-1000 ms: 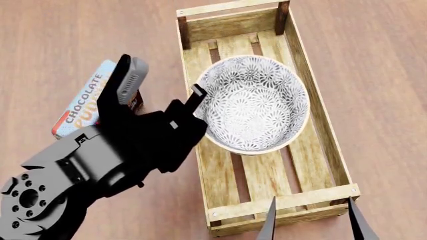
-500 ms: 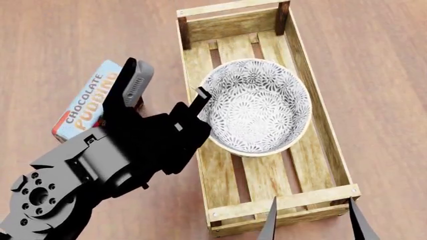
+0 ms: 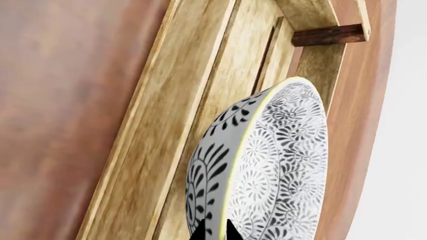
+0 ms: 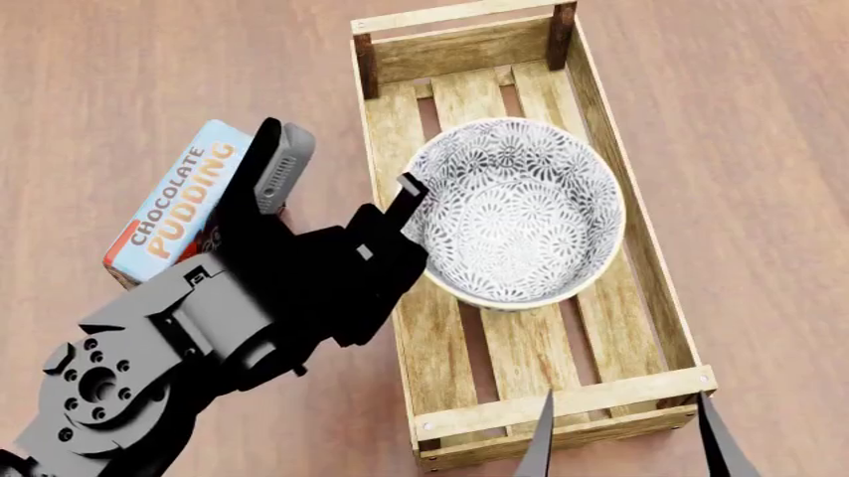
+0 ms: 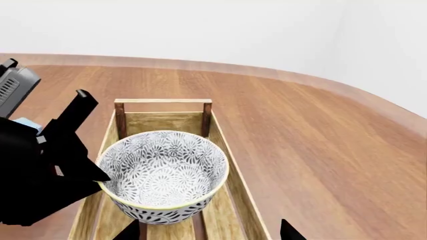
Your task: Pick up the bowl on the left and put it in the tray.
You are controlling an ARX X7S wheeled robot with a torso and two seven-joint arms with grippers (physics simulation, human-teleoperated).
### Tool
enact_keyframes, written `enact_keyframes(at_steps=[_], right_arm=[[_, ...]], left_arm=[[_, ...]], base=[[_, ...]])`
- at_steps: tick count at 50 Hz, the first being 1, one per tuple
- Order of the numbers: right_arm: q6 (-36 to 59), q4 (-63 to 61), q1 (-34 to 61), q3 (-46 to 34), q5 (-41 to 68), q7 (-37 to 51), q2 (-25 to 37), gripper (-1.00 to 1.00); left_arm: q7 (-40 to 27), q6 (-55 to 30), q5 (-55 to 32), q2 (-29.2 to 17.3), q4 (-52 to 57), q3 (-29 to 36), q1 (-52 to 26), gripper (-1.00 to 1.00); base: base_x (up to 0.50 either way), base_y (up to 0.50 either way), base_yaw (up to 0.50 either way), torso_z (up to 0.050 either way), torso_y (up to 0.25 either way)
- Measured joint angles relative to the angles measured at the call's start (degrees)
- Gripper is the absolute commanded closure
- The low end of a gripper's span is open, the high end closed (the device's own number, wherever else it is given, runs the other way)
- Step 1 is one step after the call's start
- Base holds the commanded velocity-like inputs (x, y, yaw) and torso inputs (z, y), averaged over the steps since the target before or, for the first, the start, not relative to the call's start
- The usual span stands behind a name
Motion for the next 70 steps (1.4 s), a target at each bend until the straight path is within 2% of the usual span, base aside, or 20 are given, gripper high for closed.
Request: enact_keyframes(at_steps=[41,63,64,70], right_arm=[[-0.4,-0.4,-0.4,0.5,0.7,0.5,0.6,-1.0],[-0.8,-0.4,-0.5,0.6,1.0,0.7,0.9,-1.0],[-0.8,-0.4,-0.5,0.7,1.0,0.8,0.9,-1.0],[-0.8,-0.4,-0.5,0.6,1.0,0.8,0.9,-1.0]], left_arm=[[8.6,6.5,-12.4,0.7,-9.6,16.7,-6.0,1.0],[15.5,11.2,-26.0,0.6,-13.9,32.3,-11.4,1.0],[15.6,11.4,-26.3,0.5,-13.9,32.7,-11.5,-1.0],[17.1,12.5,-27.6,0.7,-13.1,33.8,-12.4,-1.0]], base=[[0.0,0.0,0.0,0.0,0.0],[0.0,0.0,0.0,0.0,-0.001],[0.0,0.0,0.0,0.0,0.0],[0.0,0.0,0.0,0.0,0.0]])
